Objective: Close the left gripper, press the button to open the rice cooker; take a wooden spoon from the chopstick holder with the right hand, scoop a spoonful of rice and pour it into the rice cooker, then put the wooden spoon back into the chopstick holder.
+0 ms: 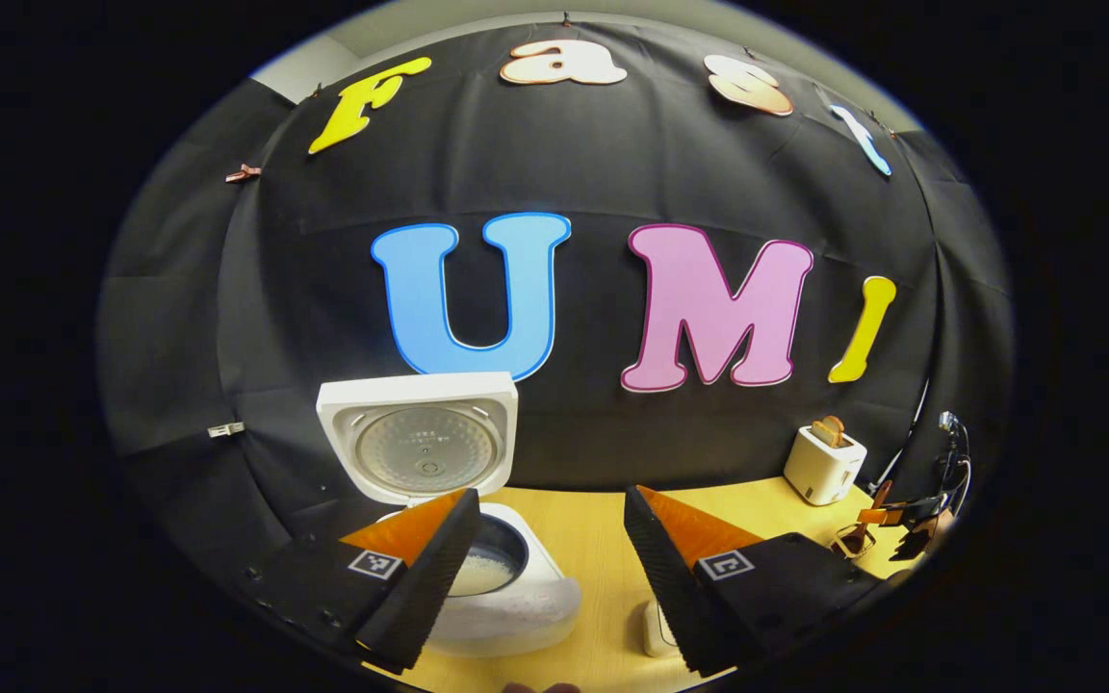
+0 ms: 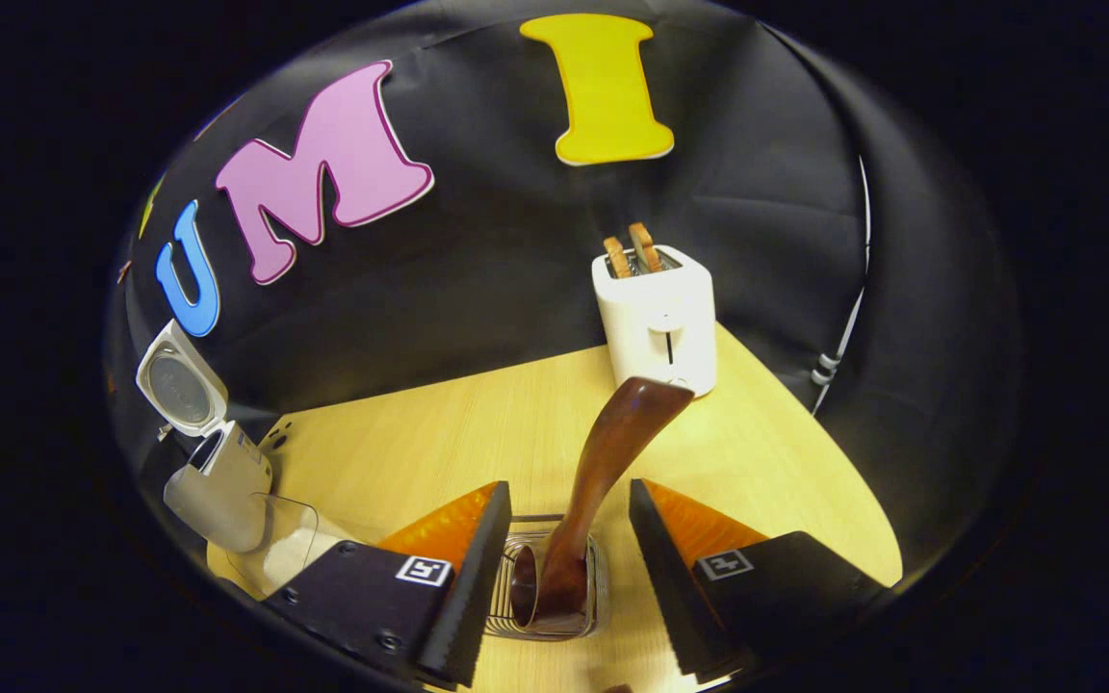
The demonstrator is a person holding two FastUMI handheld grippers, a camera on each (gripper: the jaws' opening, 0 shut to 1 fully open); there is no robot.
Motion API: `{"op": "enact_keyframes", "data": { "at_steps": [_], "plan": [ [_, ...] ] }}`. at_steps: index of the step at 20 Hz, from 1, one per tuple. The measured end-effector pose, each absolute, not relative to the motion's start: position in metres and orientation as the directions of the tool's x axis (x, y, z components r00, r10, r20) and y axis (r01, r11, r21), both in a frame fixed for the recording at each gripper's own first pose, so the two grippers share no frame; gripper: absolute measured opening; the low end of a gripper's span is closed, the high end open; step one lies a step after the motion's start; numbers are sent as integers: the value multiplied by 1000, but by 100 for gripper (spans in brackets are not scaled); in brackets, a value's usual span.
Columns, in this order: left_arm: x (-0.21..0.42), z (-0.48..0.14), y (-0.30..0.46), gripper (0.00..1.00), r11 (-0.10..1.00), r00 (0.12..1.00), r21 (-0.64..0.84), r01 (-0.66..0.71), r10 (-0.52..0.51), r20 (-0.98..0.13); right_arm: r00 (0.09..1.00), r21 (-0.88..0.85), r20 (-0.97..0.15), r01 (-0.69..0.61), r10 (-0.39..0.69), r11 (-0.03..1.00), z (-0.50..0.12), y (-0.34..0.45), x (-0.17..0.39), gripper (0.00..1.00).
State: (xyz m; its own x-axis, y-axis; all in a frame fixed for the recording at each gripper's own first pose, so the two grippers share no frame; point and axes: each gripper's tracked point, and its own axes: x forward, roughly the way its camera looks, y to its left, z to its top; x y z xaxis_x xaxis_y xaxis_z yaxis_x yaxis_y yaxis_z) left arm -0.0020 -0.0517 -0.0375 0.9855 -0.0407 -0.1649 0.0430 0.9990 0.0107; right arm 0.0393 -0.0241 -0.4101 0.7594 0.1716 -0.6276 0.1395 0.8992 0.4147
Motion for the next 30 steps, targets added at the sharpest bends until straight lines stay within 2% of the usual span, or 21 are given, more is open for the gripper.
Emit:
{"op": "enact_keyframes", "data": {
  "at_steps": [1,2,4,5,6,7,8,9,10,13,14,20,25,30],
  "plan": [
    [-3,-41,-50,96,999,984,18,39,-36,-173,759,420,-628,144,173,896,-415,-20,44,74],
    [-4,-43,-48,96,999,983,25,36,-31,-181,757,422,-630,145,174,895,-418,-17,47,74],
    [-5,-45,-47,96,999,981,33,32,-25,-192,749,414,-641,157,165,897,-426,-15,48,62],
    [-5,-46,-45,96,999,981,34,31,-23,-195,750,406,-643,162,155,899,-428,-16,49,51],
    [-5,-46,-44,96,999,981,34,29,-22,-195,756,397,-639,170,139,902,-426,-19,51,31],
    [-5,-47,-42,96,999,980,33,28,-21,-196,767,397,-630,178,126,900,-424,-23,53,17],
    [-4,-47,-41,96,999,980,31,27,-21,-196,776,399,-620,186,115,898,-420,-25,53,11],
    [-4,-48,-39,96,999,980,29,26,-20,-196,777,403,-620,191,113,895,-418,-24,51,10],
    [-3,-47,-38,96,999,980,26,25,-20,-197,778,406,-618,191,114,894,-416,-24,49,23],
    [0,-50,-35,96,999,980,17,28,-24,-199,790,420,-602,192,115,887,-407,-21,44,19],
    [1,-50,-35,96,999,980,15,32,-28,-199,796,414,-596,190,108,890,-404,-20,44,15],
    [5,-51,-31,96,998,979,5,55,-53,-198,844,414,-532,188,69,890,-364,-28,49,15],
    [9,-54,-21,96,997,979,-24,67,-71,-189,895,391,-442,138,55,910,-302,-25,50,14],
    [12,-59,-1,96,996,979,-52,72,-81,-187,925,440,-343,4,164,898,-234,45,53,14]
  ]
}}
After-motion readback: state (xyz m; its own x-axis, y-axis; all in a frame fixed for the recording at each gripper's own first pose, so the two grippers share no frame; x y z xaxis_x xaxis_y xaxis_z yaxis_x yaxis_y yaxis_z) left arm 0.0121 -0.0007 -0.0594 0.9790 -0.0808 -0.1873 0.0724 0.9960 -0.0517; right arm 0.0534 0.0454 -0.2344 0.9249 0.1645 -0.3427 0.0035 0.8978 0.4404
